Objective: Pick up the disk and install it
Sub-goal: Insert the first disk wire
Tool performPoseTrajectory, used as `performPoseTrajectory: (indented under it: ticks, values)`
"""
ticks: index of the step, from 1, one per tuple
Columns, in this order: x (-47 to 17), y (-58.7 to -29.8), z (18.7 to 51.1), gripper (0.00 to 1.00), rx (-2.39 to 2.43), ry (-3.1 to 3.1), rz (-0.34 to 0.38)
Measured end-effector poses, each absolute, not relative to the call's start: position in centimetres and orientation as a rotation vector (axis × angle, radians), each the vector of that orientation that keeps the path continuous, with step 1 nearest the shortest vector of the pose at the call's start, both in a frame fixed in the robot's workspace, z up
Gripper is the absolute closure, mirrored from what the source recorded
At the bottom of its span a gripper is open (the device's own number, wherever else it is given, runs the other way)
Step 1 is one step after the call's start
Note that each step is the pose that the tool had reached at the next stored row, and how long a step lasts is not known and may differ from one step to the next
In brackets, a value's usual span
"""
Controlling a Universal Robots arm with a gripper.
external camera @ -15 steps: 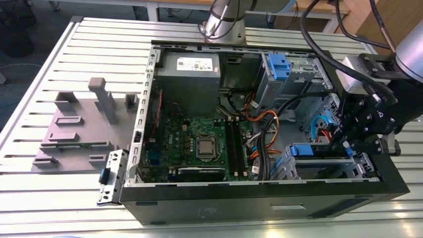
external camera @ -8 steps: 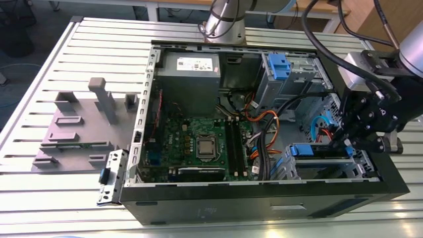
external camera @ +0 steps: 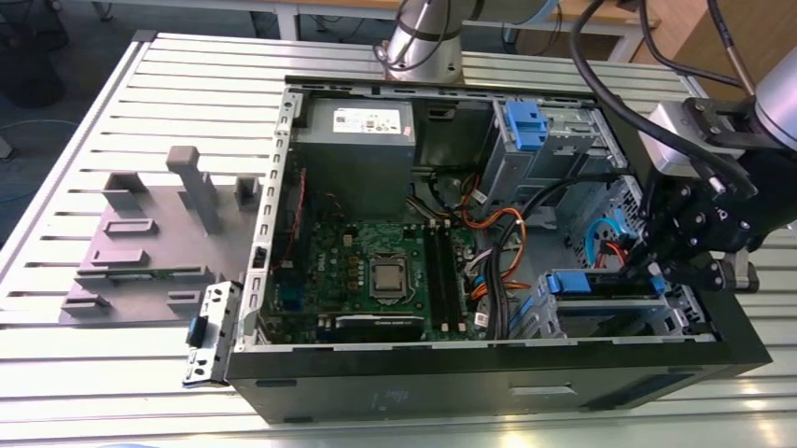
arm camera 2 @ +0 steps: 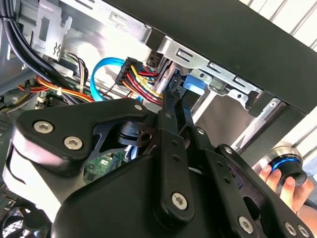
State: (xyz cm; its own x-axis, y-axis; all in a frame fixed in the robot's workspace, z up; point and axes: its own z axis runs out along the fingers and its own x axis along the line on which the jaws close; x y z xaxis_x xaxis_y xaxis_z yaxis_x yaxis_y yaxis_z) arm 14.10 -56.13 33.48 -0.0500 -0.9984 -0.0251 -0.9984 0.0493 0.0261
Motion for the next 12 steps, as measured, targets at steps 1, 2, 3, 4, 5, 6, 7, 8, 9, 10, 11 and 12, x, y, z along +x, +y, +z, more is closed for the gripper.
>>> performPoseTrajectory:
  ticks: [1,2,3,4,5,6,7,8,9,10,11,12]
  values:
    - [14.1,-56.18,33.47,0.81,-2.165,2.275,0.057]
    - [14.1,-56.23,33.48,0.81,-2.165,2.275,0.057]
    - [14.1,-56.27,33.48,0.81,-2.165,2.275,0.057]
    - [14.1,-56.3,33.48,0.81,-2.165,2.275,0.057]
    - [14.1,-56.32,33.47,0.81,-2.165,2.275,0.057]
    - [14.1,-56.33,33.47,0.81,-2.165,2.275,0.057]
    - [14.1,-56.34,33.45,0.81,-2.165,2.275,0.057]
    - [14.1,-56.34,33.42,0.81,-2.165,2.275,0.057]
    - [14.1,-56.34,33.39,0.81,-2.165,2.275,0.057]
    - [14.1,-56.34,33.34,0.81,-2.165,2.275,0.057]
    - [14.1,-56.34,33.3,0.81,-2.165,2.276,0.057]
    - [14.1,-56.34,33.25,0.81,-2.165,2.275,0.057]
